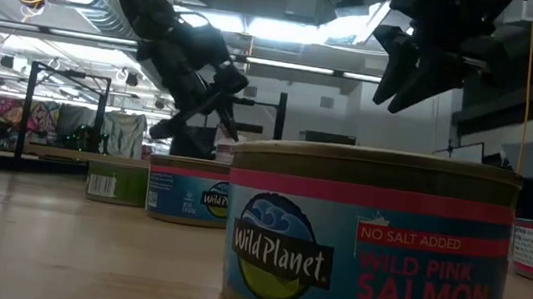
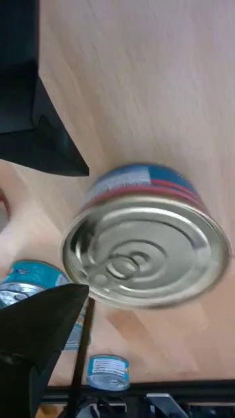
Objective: Stack canned seafood by type on shelf
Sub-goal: Put the yellow blue tuna can on the shelf
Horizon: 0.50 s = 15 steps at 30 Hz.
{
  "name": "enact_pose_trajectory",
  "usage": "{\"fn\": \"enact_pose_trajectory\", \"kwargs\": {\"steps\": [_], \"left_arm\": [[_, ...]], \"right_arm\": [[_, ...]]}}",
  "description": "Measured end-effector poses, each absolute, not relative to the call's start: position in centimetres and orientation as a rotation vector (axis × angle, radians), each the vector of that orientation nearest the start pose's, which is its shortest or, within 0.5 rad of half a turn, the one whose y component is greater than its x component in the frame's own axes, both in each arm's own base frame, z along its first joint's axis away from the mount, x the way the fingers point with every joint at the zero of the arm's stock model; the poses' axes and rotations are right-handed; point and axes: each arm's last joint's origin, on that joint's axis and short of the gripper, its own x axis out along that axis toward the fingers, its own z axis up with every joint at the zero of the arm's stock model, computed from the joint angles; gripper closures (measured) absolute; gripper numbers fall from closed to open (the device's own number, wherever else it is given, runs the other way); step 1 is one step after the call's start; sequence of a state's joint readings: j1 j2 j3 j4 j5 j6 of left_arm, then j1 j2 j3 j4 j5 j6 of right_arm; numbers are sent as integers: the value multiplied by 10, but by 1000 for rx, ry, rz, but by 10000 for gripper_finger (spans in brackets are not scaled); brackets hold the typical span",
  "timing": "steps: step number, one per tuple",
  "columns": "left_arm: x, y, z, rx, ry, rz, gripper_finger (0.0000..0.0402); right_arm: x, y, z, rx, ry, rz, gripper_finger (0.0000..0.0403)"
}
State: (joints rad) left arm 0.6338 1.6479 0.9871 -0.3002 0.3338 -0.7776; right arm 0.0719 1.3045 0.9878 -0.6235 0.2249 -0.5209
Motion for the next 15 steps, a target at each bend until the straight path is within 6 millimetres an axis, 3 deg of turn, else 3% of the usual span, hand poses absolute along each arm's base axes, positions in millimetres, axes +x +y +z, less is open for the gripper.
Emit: {"fn": "enact_pose_trajectory", "kwargs": {"steps": [8,15], "left_arm": [[257,192,186,-1266,748,511,122],[259,187,190,-1183,770,304,121]], "right_arm": [[258,12,261,-621,955,106,259],[258,12,261,-595,958,93,258]]}}
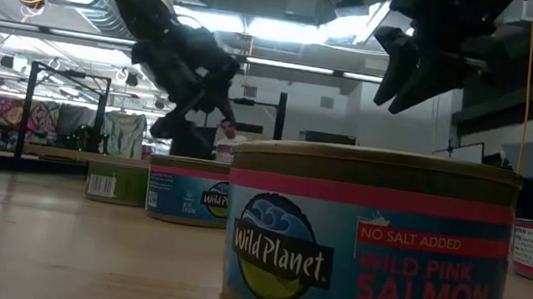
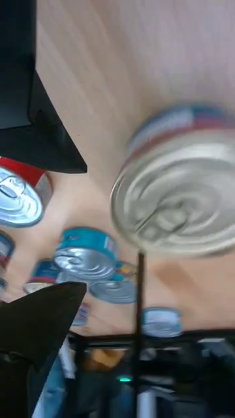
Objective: Stack canned seafood by type on shelf
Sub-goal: Put the yellow blue tuna can on the shelf
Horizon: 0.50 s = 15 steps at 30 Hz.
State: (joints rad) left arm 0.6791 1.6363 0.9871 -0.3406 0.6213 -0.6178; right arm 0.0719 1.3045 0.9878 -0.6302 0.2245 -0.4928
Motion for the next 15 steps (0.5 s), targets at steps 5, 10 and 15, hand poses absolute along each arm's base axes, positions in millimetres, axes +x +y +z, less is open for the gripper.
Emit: {"fn": "enact_pose_trajectory", "kwargs": {"steps": [5,10,15], "left_arm": [[266,176,190,-1045,799,211,121],[274,164,190,-934,821,133,121],[279,155,191,-864,835,79,121]], "right_arm": [[258,13,261,-494,956,57,259],[258,15,261,-411,944,114,259],[258,17,260,-385,937,165,259]]}}
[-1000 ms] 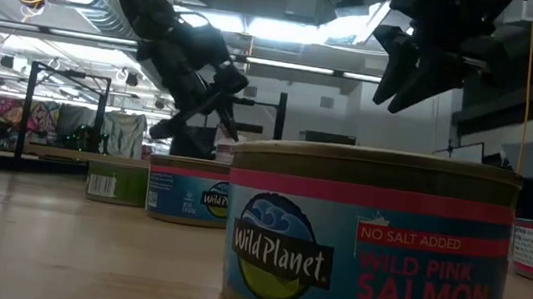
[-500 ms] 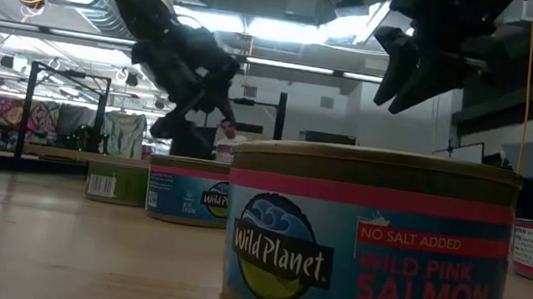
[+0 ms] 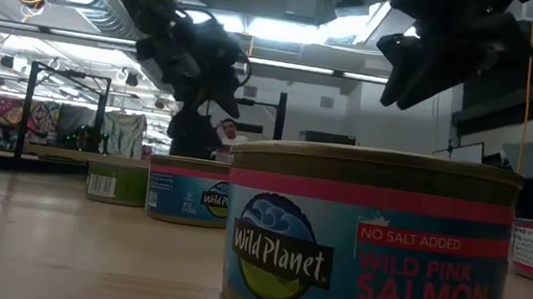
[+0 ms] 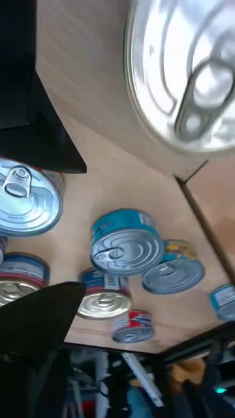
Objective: Stack canned seafood by type on shelf
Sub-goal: Put the yellow blue tuna can on the shelf
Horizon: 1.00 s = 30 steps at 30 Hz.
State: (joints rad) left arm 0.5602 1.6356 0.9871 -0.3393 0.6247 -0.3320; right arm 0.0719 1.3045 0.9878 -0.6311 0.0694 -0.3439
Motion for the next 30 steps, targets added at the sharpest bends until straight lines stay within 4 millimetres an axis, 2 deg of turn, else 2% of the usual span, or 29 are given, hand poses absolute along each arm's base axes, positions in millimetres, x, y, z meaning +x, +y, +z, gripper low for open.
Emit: {"fn": "enact_pose_trajectory", "kwargs": {"steps": [6,10,15,22,26,30], "left_arm": [[284,145,191,-844,850,45,121],[288,138,191,-837,860,25,121],[293,128,191,-832,876,-2,121],[302,105,191,-798,904,-69,121],[311,89,194,-761,878,-123,121],[321,74,198,-713,828,-176,121]], "right_arm": [[257,16,259,-318,960,122,258],[252,7,256,-296,1029,88,258],[250,-16,255,-199,1060,3,259],[249,-49,252,30,1028,38,259],[257,-65,242,157,1034,-47,259],[266,-75,226,210,1070,-78,259]]}}
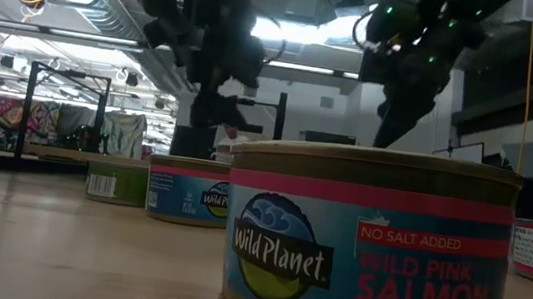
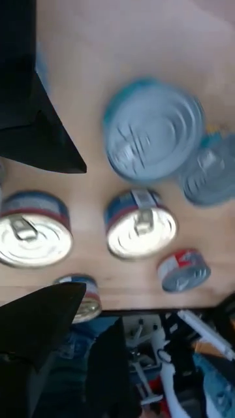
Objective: Stack canned seafood by type on shelf
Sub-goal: Put the yellow blue tuna can on the shelf
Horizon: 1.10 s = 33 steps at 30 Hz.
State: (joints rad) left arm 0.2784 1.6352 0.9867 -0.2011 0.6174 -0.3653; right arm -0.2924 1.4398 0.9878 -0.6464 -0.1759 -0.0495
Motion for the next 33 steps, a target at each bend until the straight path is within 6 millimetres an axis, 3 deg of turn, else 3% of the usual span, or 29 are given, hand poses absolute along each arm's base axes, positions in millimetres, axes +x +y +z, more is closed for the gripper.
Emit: {"fn": "enact_pose_trajectory", "kwargs": {"steps": [12,21,33], "left_arm": [[334,39,202,-588,789,-168,121],[336,27,202,-546,788,-143,121],[336,27,201,-524,782,-101,121]], "right_arm": [[286,-79,177,308,1211,34,259],[290,-80,162,291,1255,75,260],[290,-78,162,304,1244,108,360]]}}
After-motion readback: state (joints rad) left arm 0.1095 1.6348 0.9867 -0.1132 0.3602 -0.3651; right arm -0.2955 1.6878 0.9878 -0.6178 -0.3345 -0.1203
